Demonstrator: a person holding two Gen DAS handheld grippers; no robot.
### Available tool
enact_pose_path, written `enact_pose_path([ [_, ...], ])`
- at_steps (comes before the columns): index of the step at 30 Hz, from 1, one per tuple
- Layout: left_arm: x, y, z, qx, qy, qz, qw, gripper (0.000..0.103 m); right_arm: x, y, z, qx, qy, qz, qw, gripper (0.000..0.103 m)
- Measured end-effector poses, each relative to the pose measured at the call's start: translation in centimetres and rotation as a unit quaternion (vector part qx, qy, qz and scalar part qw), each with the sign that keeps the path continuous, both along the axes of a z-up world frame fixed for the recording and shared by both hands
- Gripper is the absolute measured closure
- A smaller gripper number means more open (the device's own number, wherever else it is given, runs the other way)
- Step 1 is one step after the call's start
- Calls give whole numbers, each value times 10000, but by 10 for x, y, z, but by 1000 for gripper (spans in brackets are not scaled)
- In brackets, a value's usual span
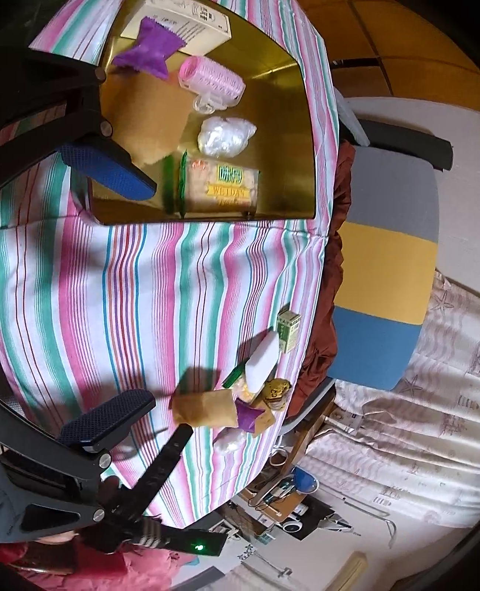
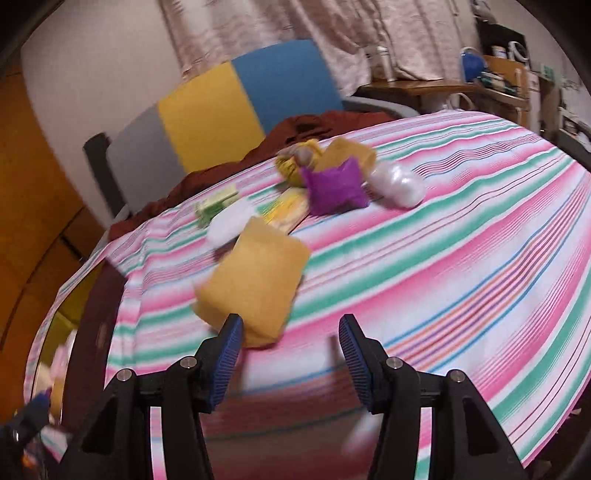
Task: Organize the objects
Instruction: 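Move both tools back toward the remaining items on the cloth, then grasp a yellow sponge with the left gripper while the right grasps the clear plastic bag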
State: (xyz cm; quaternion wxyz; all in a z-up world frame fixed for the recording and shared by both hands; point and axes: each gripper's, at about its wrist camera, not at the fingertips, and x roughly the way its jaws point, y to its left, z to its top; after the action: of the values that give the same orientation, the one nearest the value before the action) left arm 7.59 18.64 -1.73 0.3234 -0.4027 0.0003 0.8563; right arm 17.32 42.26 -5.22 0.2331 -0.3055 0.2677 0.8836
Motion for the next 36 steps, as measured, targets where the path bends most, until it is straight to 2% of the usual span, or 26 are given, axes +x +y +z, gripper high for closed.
enact_pose_path([
  [4, -1, 8, -2, -51, 6, -50, 10000, 0, 18, 12, 7, 184, 277, -410, 9986, 48],
  [8, -2, 26, -5, -67, -24, -154, 9999, 0, 27, 35, 6, 223, 181, -761, 9967, 48],
  [14, 2, 87, -4, -38, 298, -730, 9969, 0, 49, 63, -4, 9, 105, -1315, 9913, 48],
  [19, 2, 145, -13, -83, 265, -1242, 9919, 0, 63, 72, -8, -22, 56, -1462, 9892, 48],
  [26, 3, 204, -28, -274, 575, -1681, 9837, 0, 75, 87, -13, -72, 19, -1642, 9864, 48],
  [30, -3, 224, -47, -620, 618, -1770, 9803, 2, 76, 91, -13, -55, -7, -1633, 9866, 48],
  [31, -4, 225, -50, -631, 588, -1780, 9802, 3, 75, 92, -13, -36, -17, -1614, 9869, 48],
  [32, -7, 224, -52, -592, 519, -1804, 9804, 9, 73, 94, -12, -21, -16, -1575, 9875, 48],
  [36, -13, 221, -57, -423, 326, -1862, 9811, 50, 56, 106, -12, -32, -25, -1326, 9912, 43],
])
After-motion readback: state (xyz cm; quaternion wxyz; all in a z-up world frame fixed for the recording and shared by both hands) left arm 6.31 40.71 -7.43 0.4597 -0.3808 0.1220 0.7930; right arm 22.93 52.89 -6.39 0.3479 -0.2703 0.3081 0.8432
